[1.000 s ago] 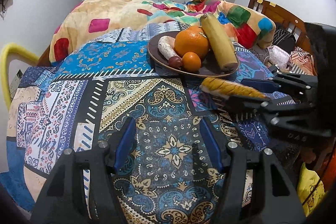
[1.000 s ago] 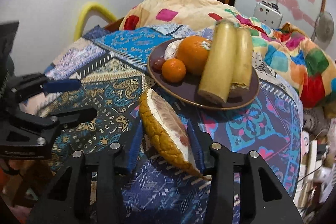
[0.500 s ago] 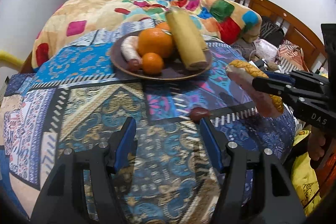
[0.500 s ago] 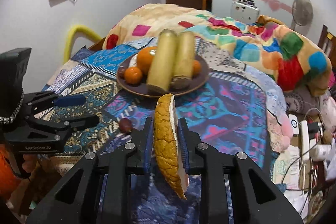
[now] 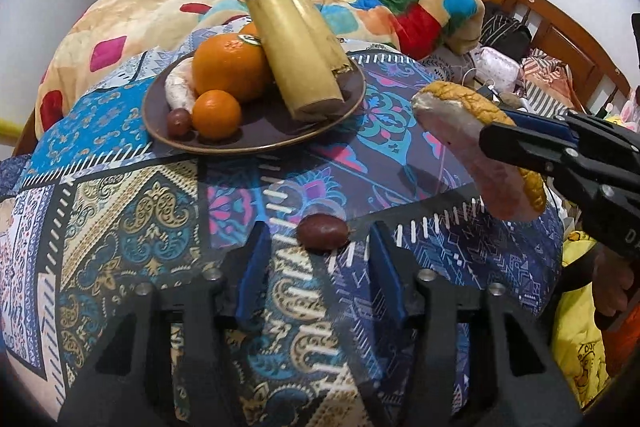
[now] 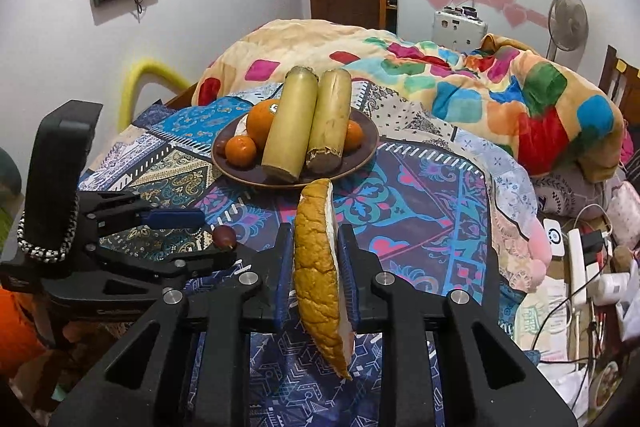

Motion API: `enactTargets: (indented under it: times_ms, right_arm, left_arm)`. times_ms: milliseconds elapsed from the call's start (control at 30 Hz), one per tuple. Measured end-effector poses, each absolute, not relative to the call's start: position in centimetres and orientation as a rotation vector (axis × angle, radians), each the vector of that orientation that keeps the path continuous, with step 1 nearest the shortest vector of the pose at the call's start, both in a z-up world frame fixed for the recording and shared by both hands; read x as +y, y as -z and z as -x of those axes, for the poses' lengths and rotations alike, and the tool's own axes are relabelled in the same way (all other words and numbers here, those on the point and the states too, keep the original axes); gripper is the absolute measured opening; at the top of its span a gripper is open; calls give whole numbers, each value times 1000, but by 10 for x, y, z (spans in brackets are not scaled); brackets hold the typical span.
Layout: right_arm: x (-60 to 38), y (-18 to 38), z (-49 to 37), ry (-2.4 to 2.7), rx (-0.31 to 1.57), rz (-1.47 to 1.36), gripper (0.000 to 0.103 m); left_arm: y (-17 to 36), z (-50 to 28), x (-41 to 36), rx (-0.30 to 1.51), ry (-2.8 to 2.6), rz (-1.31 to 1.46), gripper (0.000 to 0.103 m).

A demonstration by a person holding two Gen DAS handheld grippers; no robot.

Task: Organize fruits
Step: 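Lift the pomelo segment with right tool while left tool grasps another plum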

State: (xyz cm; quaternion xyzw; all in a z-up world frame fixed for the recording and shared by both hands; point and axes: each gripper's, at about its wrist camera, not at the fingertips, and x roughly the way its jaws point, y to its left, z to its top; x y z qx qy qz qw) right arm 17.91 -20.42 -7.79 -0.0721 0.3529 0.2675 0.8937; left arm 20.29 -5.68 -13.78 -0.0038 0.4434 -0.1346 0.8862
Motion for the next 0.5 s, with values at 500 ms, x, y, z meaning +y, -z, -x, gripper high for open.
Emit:
enactTargets:
  times_ms: [500]
  right_arm:
    - [-202, 72, -186, -555, 712, 112, 20]
  left_arm:
    - [133, -203, -47, 896, 267, 19, 22]
